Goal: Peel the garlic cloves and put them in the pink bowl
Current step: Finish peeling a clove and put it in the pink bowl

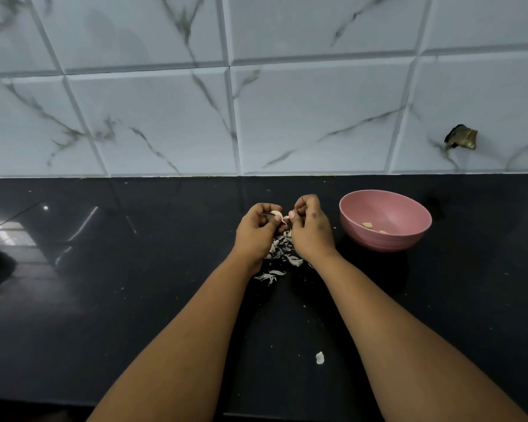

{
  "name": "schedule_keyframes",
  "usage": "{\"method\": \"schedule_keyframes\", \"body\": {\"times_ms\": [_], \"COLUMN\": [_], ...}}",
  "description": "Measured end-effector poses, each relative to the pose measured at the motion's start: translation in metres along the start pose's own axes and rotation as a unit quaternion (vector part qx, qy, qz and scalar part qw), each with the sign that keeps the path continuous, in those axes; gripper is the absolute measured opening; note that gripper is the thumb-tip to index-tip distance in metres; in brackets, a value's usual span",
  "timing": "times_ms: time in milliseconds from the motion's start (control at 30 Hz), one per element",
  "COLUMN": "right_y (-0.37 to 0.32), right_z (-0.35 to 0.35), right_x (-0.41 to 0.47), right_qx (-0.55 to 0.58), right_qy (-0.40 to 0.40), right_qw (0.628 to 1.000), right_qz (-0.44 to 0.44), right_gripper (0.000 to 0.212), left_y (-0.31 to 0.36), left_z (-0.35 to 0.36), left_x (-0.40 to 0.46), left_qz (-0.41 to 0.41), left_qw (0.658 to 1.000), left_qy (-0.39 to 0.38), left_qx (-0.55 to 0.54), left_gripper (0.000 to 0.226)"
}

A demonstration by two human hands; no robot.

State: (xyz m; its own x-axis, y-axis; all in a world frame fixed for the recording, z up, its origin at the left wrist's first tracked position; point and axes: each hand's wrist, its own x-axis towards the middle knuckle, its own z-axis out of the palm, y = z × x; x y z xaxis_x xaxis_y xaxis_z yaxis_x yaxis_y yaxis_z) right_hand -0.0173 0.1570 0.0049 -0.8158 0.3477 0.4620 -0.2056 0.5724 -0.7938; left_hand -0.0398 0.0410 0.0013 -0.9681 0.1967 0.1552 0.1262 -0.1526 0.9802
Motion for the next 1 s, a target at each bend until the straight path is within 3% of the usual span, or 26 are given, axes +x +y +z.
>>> {"method": "schedule_keyframes", "body": {"times_ms": [267,367,500,633,700,867,1000], "right_y": [0.0055,0.0055,0.0075,0.0096,0.0077,0.0049,0.0084], "right_z": [0.0003,-0.0016,-0.0026,-0.0017,-0.0033,-0.0061,-0.001], "right_x": [0.0029,0.002,0.0004,0.0008,0.0013,0.001,0.0021], "right_qx": [-0.005,-0.016,-0.039,-0.032,-0.034,-0.007,0.029], "right_qy": [0.017,-0.002,-0.011,0.005,0.016,0.033,0.004], "right_qw": [1.0,1.0,0.999,0.999,0.999,0.999,0.999], "right_qz": [0.021,0.019,-0.008,-0.011,-0.005,-0.009,-0.026], "right_gripper": [0.019,0.021,0.007,0.027,0.022,0.007,0.02], "left_y": [0.0001,0.0015,0.0027,0.0023,0.0015,-0.0013,-0.003], "left_z": [-0.0078,-0.0071,-0.0042,-0.0048,-0.0048,-0.0048,-0.0052], "left_x": [0.006,0.0043,0.0011,0.0018,0.002,0.0032,0.0027], "left_qz": [0.023,0.017,0.021,0.024,0.025,0.044,0.071], "left_qw": [0.997,0.998,0.999,0.998,0.997,0.992,0.973], "left_qy": [0.069,0.056,0.033,0.042,0.039,0.027,0.023], "left_qx": [-0.002,0.01,0.03,0.045,0.053,0.113,0.219], "left_gripper": [0.015,0.02,0.024,0.028,0.03,0.034,0.037]}}
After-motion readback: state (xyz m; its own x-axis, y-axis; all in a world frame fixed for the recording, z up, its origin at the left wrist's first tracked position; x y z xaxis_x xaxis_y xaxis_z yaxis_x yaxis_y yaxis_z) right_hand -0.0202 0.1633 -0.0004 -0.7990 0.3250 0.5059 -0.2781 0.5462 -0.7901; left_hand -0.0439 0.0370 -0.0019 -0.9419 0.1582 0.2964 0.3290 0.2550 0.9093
